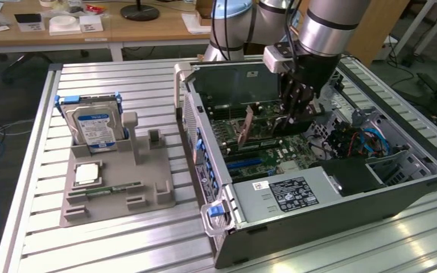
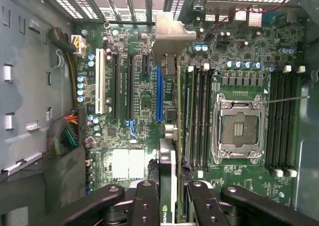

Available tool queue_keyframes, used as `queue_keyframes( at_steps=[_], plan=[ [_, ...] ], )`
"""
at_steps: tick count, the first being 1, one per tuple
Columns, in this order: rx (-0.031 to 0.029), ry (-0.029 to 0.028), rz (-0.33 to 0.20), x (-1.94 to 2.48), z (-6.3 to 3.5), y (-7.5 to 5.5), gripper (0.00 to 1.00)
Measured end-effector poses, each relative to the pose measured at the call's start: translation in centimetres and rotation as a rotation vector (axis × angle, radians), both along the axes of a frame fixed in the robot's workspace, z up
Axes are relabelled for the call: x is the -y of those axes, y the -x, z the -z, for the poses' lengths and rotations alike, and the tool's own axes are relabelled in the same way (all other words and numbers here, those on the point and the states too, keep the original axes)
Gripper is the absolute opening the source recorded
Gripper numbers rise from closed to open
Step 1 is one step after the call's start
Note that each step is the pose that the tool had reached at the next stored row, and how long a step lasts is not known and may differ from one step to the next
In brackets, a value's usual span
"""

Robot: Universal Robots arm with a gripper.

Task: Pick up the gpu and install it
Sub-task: 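Insert the gpu into the slot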

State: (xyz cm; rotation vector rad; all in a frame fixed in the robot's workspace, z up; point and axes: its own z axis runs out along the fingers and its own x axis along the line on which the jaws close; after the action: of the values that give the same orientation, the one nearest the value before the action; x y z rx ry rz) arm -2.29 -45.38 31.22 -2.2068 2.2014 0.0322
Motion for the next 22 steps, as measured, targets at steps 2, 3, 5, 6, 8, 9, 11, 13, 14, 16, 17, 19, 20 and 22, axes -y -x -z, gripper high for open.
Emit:
queue_keyframes(
  at_steps=[2,3,5,6,8,9,11,13,14,16,17,19,20,22],
  plan=[
    [0.0000,0.0000,0.000,0.00,0.36,0.0,0.26],
    [0.0000,-0.0001,0.000,0.00,0.53,0.0,0.26],
    [0.0000,0.0000,0.000,0.00,0.85,0.0,0.26],
    [0.0000,0.0001,0.000,0.00,0.98,0.0,0.26],
    [0.0000,0.0001,0.000,0.00,1.20,0.0,0.26],
    [0.0000,0.0000,0.000,0.00,1.29,0.0,0.26],
    [0.0000,0.0000,0.000,0.00,1.46,0.0,0.26],
    [0.0000,0.0000,0.000,0.00,1.61,0.0,0.26],
    [-0.0001,0.0002,0.000,0.00,1.64,0.0,0.26],
    [-0.0002,0.0004,0.000,0.01,1.66,0.0,0.26],
    [-0.0001,0.0001,0.000,0.00,1.67,0.0,0.26],
    [0.0000,0.0001,0.000,0.00,1.67,0.0,0.26],
    [0.0000,0.0001,0.000,0.00,1.67,0.0,0.26],
    [0.0000,0.0000,0.000,0.00,1.70,0.1,0.26]
  ],
)
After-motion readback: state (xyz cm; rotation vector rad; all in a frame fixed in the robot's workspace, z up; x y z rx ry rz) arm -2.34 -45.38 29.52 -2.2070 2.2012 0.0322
